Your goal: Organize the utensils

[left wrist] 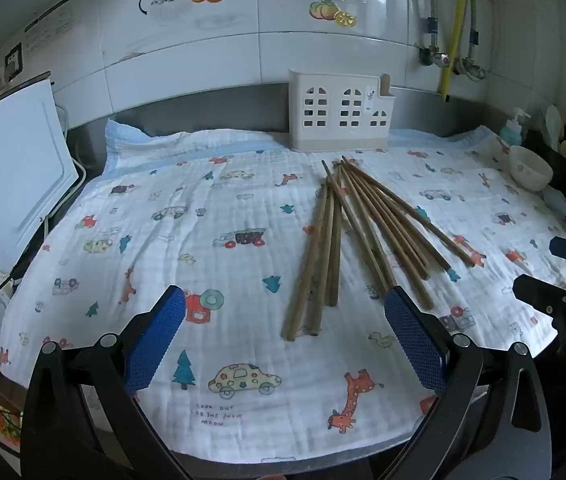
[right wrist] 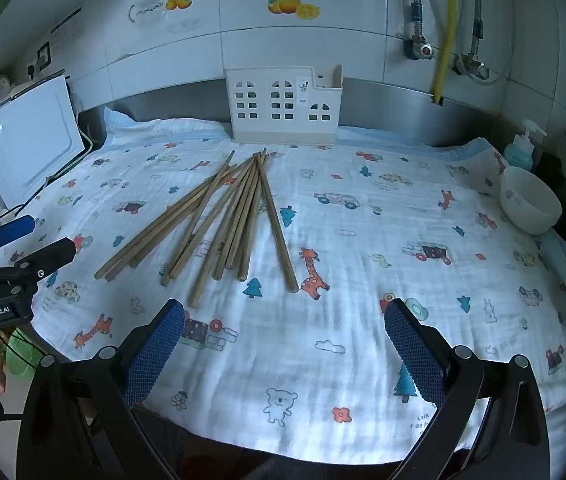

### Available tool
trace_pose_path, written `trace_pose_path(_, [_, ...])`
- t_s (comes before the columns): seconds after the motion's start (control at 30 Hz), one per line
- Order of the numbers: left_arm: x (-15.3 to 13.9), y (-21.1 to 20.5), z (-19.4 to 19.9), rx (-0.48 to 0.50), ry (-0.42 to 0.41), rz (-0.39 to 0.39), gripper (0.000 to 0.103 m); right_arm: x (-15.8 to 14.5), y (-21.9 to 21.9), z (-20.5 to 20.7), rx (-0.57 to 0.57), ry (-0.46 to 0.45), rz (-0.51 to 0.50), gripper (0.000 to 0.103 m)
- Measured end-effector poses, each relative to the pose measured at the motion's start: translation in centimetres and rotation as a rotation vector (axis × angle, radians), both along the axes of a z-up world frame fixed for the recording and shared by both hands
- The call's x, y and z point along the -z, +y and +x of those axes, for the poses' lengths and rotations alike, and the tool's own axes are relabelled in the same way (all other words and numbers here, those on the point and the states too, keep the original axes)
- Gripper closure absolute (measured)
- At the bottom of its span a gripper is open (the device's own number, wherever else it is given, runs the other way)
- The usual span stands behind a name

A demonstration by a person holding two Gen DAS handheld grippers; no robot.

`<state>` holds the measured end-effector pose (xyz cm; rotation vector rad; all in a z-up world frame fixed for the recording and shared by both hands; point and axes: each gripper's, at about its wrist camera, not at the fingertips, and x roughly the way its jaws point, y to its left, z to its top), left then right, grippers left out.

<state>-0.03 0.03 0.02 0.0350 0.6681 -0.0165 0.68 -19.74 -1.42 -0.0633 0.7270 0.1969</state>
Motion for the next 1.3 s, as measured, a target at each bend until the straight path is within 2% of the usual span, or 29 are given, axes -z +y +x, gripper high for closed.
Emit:
trace_pose_path(0.3, [-0.1, -0.1, -0.5, 0.002, 0.006, 0.018, 0.005, 0.0, 0.1, 0.0, -0.003, -0.001, -0.002, 0.006])
trace_pose_path(0.63, [0.1, 0.0, 0.1, 0.009, 0.023, 0.004, 0.005, -0.2, 0.2, 0.0, -0.002, -0.002, -0.005, 0.006])
trace_pose_path(0.87, [-0.4, -0.1, -0.3, 0.003, 0.002, 0.011, 0.005, -0.2, 0.2, 0.0, 0.006, -0.008, -0.005, 0.006])
trace_pose_path(1.0, [-1.1, -0.3, -0.9, 0.001, -0.044, 0.026, 0.005, -0.6, -0.3, -0.2, 0.009, -0.018, -0.006, 0.006])
trace_pose_path(1.3, [-1.9, -0.7, -1.8, 0.007, -0.088, 0.047, 0.005, -0.9, -0.6, -0.6, 0.020, -0.032, -0.002, 0.006])
